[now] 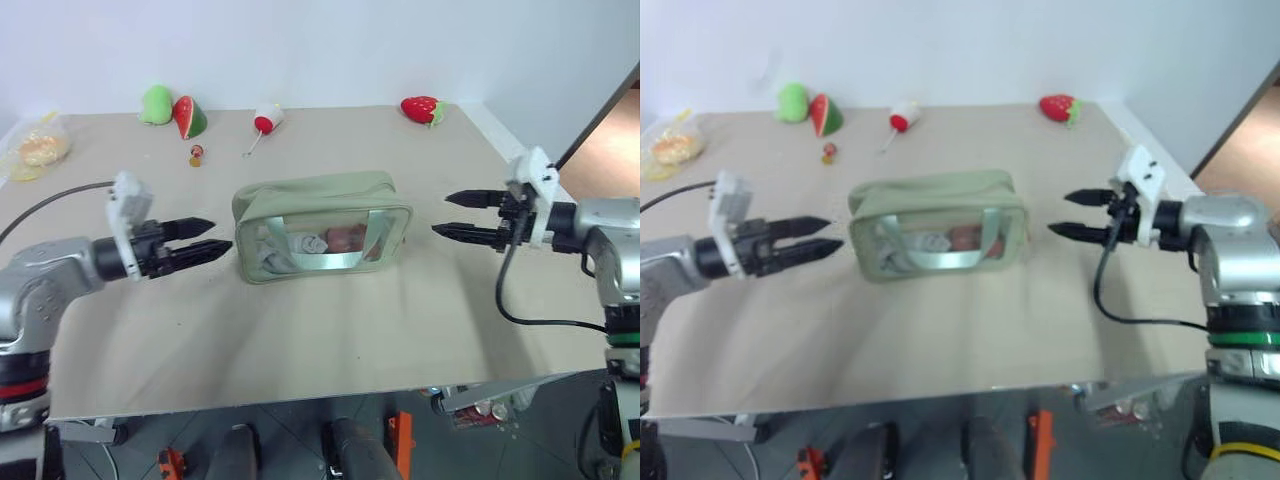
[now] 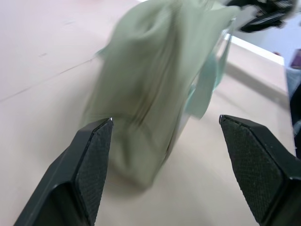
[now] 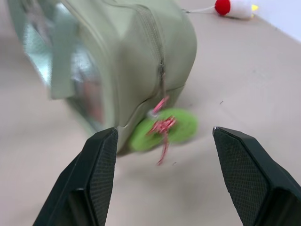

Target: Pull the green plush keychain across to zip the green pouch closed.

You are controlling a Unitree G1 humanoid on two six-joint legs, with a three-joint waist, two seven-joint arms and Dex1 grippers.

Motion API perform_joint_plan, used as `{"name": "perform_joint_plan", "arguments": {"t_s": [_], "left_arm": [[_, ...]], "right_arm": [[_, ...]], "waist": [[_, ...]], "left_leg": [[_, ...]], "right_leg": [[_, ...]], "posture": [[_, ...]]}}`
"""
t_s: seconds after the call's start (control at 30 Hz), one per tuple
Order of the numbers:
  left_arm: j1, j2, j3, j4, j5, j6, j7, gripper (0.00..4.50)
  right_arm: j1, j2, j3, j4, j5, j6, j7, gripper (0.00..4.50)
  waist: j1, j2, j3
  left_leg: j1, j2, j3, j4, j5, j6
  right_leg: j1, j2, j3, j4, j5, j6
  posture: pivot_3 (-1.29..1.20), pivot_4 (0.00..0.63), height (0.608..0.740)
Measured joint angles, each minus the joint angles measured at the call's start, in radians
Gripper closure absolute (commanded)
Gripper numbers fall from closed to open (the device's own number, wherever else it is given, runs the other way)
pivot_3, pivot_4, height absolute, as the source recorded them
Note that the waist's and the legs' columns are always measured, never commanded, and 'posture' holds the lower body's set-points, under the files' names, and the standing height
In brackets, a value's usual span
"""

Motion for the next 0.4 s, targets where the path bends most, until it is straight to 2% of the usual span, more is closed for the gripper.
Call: {"name": "perform_joint_plan", "arguments": {"t_s": [0.17, 0.27, 0.4], "left_arm": [[0.101, 0.022, 0.137, -0.004, -0.038, 0.003, 0.024, 0.69], [0.127, -0.005, 0.17, -0.007, -0.059, 0.004, 0.058, 0.69], [0.144, -0.047, 0.167, -0.006, -0.068, 0.004, 0.093, 0.69]], "right_arm": [[0.105, -0.003, -0.124, -0.168, 0.143, 0.139, -0.049, 1.18], [0.169, 0.006, -0.163, -0.25, 0.195, 0.187, -0.091, 1.18], [0.213, 0.039, -0.15, -0.3, 0.214, 0.214, -0.145, 1.18]], "waist": [[0.002, 0.0, 0.0], [0.003, 0.0, 0.0], [0.003, -0.001, 0.0]], "left_leg": [[0.0, 0.0, 0.0, 0.004, 0.0, 0.0], [0.001, -0.001, 0.0, 0.005, 0.0, 0.0], [0.0, -0.002, 0.0, 0.007, 0.0, 0.0]], "right_leg": [[0.002, -0.001, 0.0, 0.0, -0.001, -0.004], [0.003, -0.002, 0.0, 0.0, -0.001, -0.003], [0.002, -0.002, 0.001, 0.0, 0.0, -0.003]], "posture": [[0.0, 0.15, 0.74], [0.0, 0.15, 0.74], [0.0, 0.15, 0.74]]}}
